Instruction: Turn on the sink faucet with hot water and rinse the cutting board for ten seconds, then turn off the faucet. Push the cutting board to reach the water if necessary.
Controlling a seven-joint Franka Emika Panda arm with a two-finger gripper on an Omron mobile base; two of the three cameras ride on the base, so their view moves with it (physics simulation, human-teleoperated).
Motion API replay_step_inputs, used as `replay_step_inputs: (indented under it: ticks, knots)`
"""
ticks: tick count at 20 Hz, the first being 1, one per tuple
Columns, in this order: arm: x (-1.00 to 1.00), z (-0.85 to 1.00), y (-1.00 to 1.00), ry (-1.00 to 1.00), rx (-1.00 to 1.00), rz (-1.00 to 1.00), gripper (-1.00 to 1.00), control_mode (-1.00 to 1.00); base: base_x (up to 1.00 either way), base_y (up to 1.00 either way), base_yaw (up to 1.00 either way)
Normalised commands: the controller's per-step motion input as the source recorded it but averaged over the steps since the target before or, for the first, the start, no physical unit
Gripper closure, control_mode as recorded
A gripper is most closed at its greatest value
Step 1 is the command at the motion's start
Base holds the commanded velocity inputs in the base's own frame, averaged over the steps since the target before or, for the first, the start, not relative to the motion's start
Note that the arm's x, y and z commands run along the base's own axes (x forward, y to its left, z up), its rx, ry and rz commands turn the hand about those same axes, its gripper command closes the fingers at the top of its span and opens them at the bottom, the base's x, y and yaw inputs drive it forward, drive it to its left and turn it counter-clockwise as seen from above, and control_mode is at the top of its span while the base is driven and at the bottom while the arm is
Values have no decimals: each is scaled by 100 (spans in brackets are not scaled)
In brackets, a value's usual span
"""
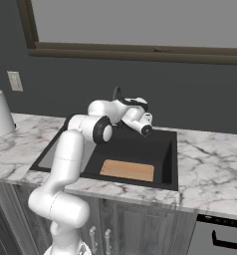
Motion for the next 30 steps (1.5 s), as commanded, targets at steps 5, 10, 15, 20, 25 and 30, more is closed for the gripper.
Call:
replay_step_inputs:
  ticks: [5,10,15,20,25,30]
  knots:
    - [0,0,-32,0,0,0,100,-100,0,0,0]
    - [0,0,-29,0,0,0,100,-100,0,0,0]
    - [0,0,-27,0,0,0,100,-100,0,0,0]
    - [0,0,-21,0,0,0,100,-100,0,0,0]
    - [-5,0,-14,1,0,0,100,-100,0,0,0]
    - [-7,0,-20,0,0,0,100,-100,0,0,0]
